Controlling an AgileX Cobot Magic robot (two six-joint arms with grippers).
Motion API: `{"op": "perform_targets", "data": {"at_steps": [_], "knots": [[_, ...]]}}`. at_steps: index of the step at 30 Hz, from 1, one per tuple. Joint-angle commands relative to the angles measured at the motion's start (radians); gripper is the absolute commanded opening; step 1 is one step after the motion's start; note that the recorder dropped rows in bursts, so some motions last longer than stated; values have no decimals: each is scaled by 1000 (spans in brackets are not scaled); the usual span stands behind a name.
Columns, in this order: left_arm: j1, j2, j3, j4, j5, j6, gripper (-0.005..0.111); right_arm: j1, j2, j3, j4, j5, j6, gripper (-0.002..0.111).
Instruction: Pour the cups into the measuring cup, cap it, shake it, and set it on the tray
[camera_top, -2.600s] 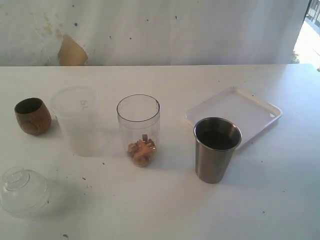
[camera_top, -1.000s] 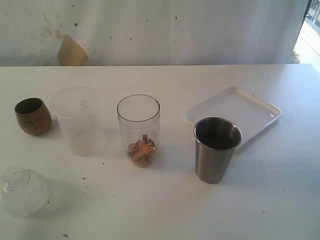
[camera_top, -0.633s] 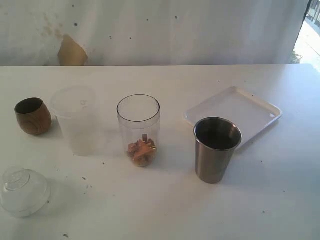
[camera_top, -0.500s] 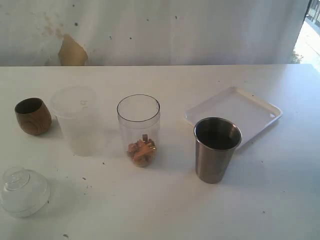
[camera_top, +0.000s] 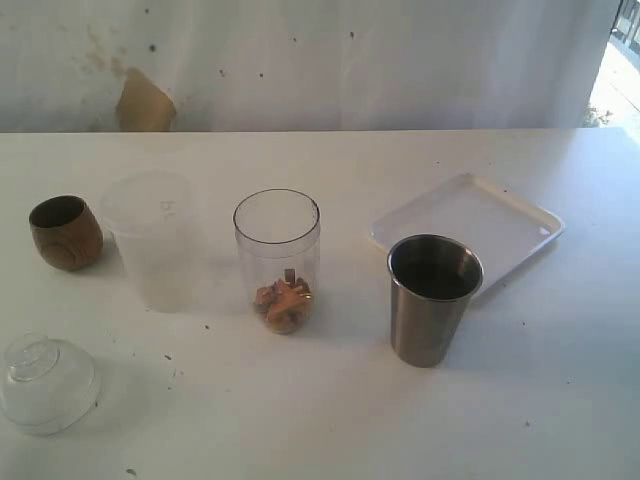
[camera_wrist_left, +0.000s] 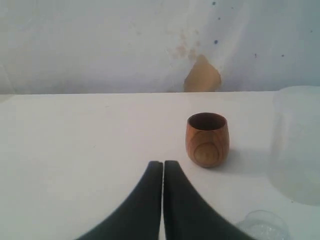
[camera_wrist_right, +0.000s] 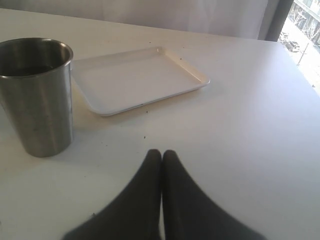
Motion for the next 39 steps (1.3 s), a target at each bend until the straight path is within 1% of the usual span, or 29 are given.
{"op": "perform_targets", "data": {"at_steps": [1,29,34,37,39], "knots": [[1,-5,6,-10,-2,11,1,-4,-5,5,-4,-11,4,0],[1,-5,6,-10,-8,13,1,-4,-5,5,-4,-13,26,0],[1,-5,6,-10,-8,13,1,-4,-5,5,-142,-63,20,0],[1,-5,6,-10,-8,13,1,-4,-5,5,-145,-85,26,0],[1,-5,6,-10,-8,13,1,-4,-5,5,-143,-137,26,0]]}}
